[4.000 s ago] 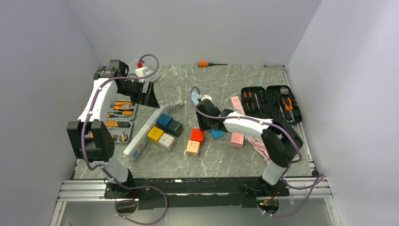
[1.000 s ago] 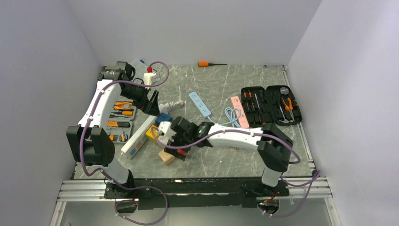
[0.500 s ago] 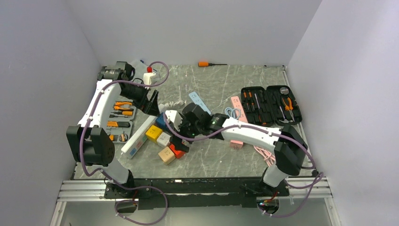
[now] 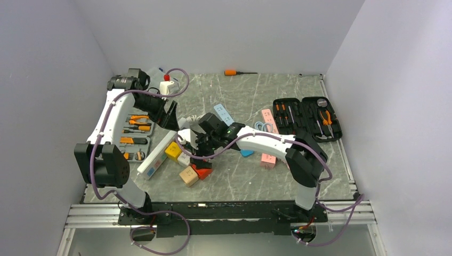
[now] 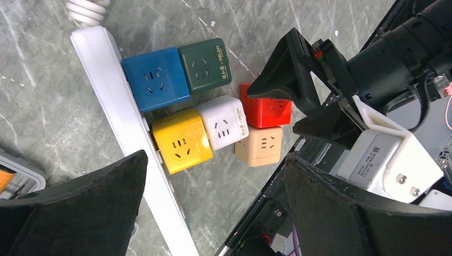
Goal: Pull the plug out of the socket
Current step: Move the plug to the center of the board, then pick up the socket from the center of the board.
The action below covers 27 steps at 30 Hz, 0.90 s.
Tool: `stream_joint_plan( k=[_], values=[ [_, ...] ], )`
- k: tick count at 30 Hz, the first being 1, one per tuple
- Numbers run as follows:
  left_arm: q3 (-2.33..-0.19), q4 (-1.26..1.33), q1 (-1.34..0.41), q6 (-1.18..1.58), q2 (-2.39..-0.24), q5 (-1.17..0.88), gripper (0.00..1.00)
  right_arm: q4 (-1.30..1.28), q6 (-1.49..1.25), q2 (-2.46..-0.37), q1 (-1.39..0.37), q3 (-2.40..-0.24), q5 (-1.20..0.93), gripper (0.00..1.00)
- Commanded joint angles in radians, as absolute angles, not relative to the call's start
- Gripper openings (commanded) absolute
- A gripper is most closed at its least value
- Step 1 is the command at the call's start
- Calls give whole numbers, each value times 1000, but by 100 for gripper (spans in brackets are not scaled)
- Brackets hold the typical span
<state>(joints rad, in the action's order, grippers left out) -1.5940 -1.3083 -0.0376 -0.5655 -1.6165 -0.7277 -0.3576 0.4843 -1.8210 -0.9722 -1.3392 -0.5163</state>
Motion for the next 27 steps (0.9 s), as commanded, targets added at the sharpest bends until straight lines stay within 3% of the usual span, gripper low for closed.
stream_joint_plan(
  k=[1, 14, 27],
  values=[
    [-1634, -1334, -34, -598, -1612, -733, 99, -331, 548, -1818, -979, -1316, -543, 91],
    [-1667, -1354, -34, -592, -1603, -731, 100, -291, 533, -1758, -1064, -1143, -387, 90],
    [-1675, -1416, -64, -643, -1568, -692, 99, -127, 338, -1673, -1150, -1068, -212, 87]
  ],
)
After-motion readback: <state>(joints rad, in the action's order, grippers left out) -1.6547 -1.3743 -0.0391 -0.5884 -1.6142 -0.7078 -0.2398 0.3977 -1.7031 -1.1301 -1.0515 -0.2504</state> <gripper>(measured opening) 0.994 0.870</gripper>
